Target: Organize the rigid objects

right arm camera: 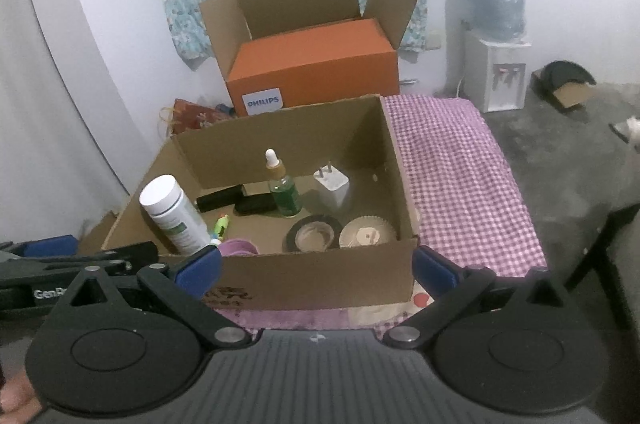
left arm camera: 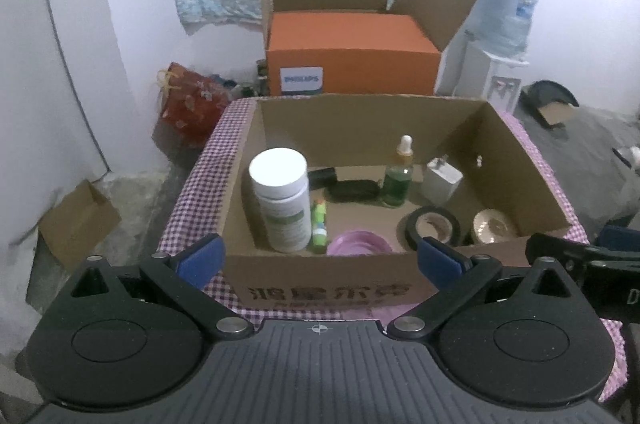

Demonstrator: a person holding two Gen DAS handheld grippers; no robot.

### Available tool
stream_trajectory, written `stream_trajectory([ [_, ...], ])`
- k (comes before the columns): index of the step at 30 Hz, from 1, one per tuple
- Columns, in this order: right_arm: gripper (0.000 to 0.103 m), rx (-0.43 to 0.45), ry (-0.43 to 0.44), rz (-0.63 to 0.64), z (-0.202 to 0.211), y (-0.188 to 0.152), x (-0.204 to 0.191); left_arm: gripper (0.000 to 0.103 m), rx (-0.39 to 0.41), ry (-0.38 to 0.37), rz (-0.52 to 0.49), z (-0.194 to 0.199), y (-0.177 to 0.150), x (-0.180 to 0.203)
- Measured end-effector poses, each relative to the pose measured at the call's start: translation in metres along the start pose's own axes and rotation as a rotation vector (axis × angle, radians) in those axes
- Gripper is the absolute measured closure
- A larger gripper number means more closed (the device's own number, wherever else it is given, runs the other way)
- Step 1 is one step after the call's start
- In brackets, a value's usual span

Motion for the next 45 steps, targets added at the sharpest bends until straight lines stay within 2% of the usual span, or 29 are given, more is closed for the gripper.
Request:
stream_trajectory([
  [12, 0.000, -0.036, -0.013, 0.025, -0.020, -0.006, 0.002, 0.000, -0.044, 0.013, -0.034, -0.008, -0.006, 0.005],
  [45, 0.000, -0.064, -0.027, 0.033, -0.025, -0.008, 0.009, 0.000, -0.052, 0.041, -0.053, -0.010, -0.006, 0.006],
])
Point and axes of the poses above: each gripper's, at about its wrist camera, not at the fingertips, and z roughly against the way its jaws point, x to its right, y to its top, the point moved 8 cm from there along -z, roughly the way its jaws point, and after that the axes turned 13 degrees about y, right-handed, at the moved point
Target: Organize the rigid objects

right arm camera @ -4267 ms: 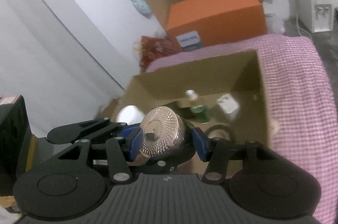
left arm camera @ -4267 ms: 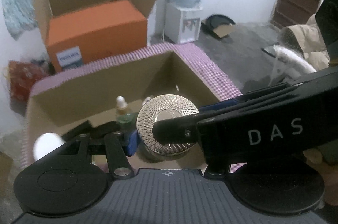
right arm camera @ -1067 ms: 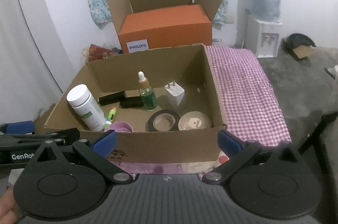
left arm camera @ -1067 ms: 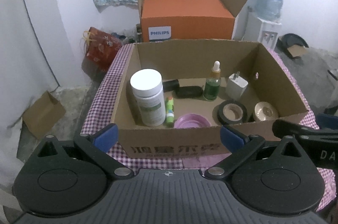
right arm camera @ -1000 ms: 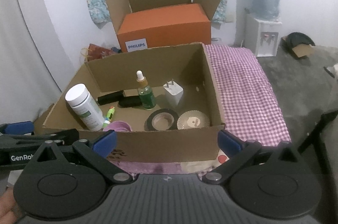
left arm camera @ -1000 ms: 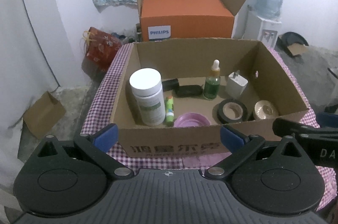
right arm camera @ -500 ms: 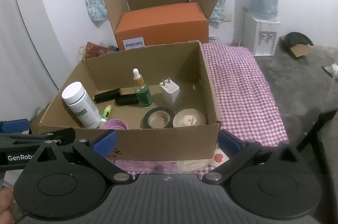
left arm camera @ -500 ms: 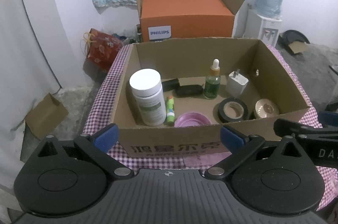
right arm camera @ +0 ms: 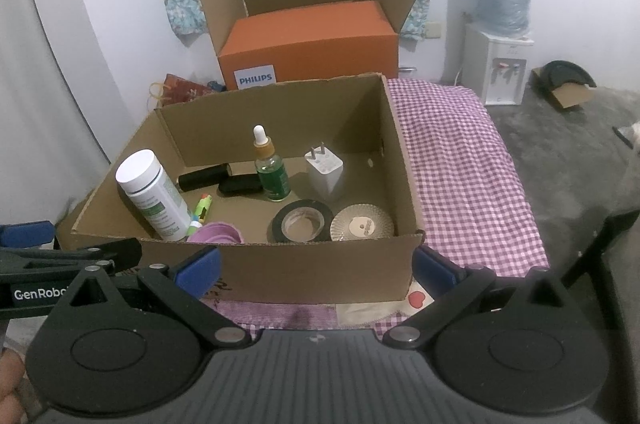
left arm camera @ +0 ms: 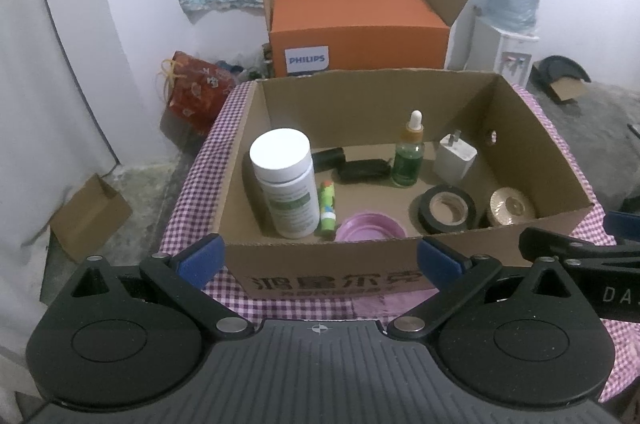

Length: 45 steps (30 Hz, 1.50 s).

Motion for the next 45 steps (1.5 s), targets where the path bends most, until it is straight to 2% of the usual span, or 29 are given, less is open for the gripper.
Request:
stream_trajectory([
  [45, 0.000, -0.004, 0.005, 0.009, -0.0011, 0.0041, -0.0026, 0.001, 0.008, 0.013, 0.003, 0.0015, 0.0011, -0.0027],
])
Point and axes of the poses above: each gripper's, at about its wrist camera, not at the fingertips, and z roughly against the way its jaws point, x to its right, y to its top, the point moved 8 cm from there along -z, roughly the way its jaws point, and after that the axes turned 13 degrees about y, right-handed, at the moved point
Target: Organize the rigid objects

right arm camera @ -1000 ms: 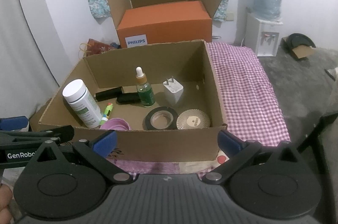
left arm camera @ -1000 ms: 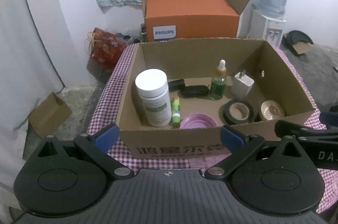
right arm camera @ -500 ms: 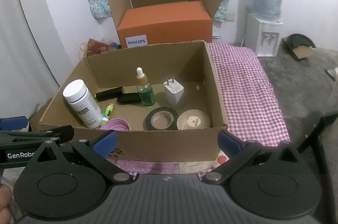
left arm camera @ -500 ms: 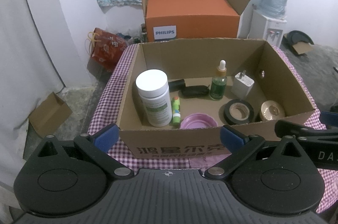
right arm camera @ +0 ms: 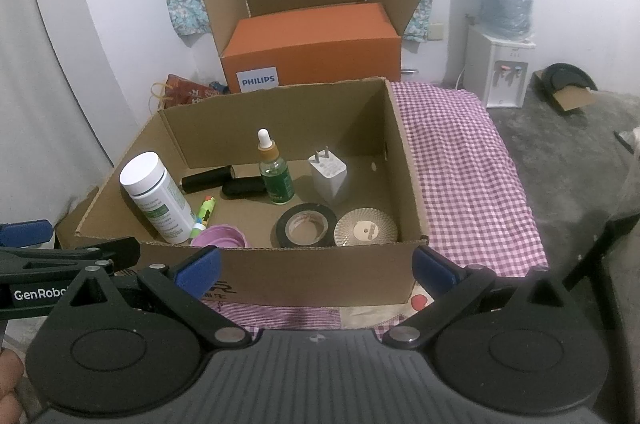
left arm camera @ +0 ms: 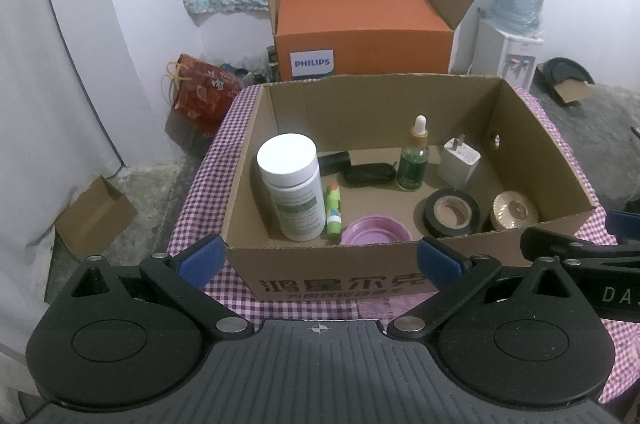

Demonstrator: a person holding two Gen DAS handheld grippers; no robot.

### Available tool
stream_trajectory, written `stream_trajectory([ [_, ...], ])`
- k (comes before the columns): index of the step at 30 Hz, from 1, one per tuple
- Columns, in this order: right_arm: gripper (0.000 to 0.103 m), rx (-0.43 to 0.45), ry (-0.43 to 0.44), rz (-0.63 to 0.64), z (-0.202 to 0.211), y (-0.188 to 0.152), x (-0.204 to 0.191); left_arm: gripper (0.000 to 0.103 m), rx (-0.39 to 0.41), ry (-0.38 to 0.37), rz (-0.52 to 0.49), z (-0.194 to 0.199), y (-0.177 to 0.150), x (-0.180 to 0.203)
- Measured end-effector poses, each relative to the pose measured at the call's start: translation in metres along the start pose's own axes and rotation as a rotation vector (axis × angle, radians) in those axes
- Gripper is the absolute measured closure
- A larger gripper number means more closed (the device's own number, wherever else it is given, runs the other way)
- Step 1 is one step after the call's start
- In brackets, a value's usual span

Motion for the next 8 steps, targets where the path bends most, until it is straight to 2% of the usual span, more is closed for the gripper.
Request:
stream_trajectory([
  [8, 0.000, 0.001, 0.001, -0.001, 0.0004, 0.0008, -0.0004, 0.001, 0.003, 0.003, 0.001, 0.0015, 0.0012, -0.0002],
])
Point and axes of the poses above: each gripper's, at about its wrist camera, not at the fingertips, and z roughly against the way its jaws point, x to its right, y to its top, the point moved 8 cm from there along -z, roughly the way its jaws point, and after that the axes turned 13 degrees about y, right-handed, at the moved point
